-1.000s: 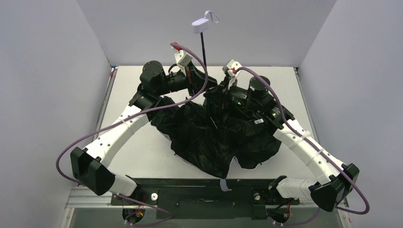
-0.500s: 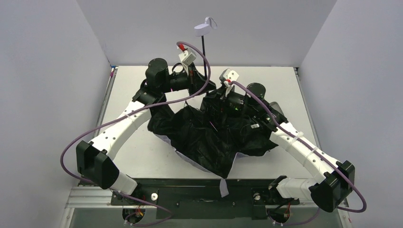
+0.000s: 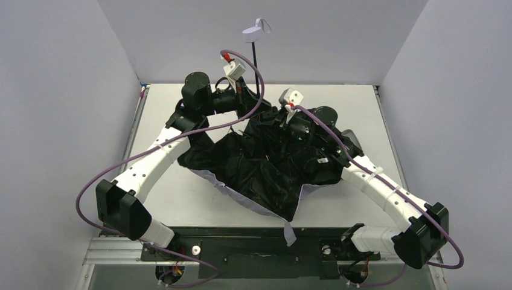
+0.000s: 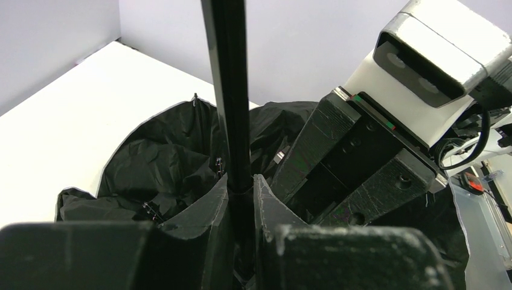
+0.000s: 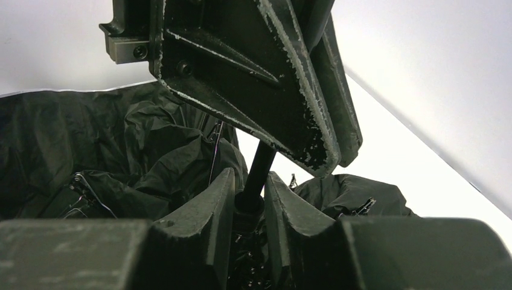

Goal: Open the umbrella

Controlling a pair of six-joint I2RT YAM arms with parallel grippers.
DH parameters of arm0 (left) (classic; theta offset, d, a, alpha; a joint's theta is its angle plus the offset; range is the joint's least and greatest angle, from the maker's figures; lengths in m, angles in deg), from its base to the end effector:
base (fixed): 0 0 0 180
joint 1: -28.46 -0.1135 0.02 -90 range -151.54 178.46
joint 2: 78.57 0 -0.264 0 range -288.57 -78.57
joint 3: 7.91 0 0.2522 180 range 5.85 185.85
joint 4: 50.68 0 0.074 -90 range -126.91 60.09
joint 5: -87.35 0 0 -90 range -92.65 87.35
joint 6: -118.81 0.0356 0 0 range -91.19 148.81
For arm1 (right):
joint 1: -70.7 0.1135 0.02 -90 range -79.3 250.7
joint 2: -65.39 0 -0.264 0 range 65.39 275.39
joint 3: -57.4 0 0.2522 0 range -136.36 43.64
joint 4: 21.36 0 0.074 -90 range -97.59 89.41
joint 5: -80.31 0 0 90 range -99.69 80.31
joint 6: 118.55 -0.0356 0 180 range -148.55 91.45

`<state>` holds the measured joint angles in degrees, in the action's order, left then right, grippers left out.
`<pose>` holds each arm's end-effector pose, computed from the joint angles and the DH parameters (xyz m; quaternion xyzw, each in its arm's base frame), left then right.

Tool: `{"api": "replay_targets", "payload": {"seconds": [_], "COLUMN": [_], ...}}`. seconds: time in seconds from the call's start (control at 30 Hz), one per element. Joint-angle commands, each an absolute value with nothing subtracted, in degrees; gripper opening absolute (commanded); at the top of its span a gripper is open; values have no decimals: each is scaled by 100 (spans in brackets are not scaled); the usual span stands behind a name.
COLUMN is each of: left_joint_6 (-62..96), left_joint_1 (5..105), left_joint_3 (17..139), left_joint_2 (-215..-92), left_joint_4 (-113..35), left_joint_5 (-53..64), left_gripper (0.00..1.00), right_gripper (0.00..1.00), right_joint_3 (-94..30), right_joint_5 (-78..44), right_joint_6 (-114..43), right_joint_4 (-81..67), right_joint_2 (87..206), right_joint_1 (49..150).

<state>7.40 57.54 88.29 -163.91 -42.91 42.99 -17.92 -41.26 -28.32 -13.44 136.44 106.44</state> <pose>0.2891 -0.1899 0.4295 0.3233 0.6137 -0.5266 0.4914 0.2244 0.1845 0.3753 -0.3937 0.6100 0.3897 0.5666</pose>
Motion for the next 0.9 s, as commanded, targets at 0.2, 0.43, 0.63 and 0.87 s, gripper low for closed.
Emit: {"api": "replay_targets", "payload": {"seconds": [0.2,0.43,0.63,0.87], "left_joint_6": [659,1328,3220,4370], "left_joint_1": [5580,5580,5930,6387], "left_joint_3": [9874,9914,9013,7300], "left_joint_2": [-15935,-15888,-15443,-15023], "left_joint_4": [-6071,-5772,-4964,-5102], "left_joint_5": [4107,4082,4177,3649], "left_gripper": [0,0,0,0], "right_gripper": [18,26,42,74], "right_joint_3": [-1182,-1089,-1409,-1719], "right_joint_5": [-4585,-4527,-4482,-4511], "right_joint_6": [-2423,-2120,-2056,-1638], "right_joint_4": [830,1052,999,1575], "right_joint_2": [14149,14022,13808,13384], "right_joint_1": [10631,10582,10151,9559]}}
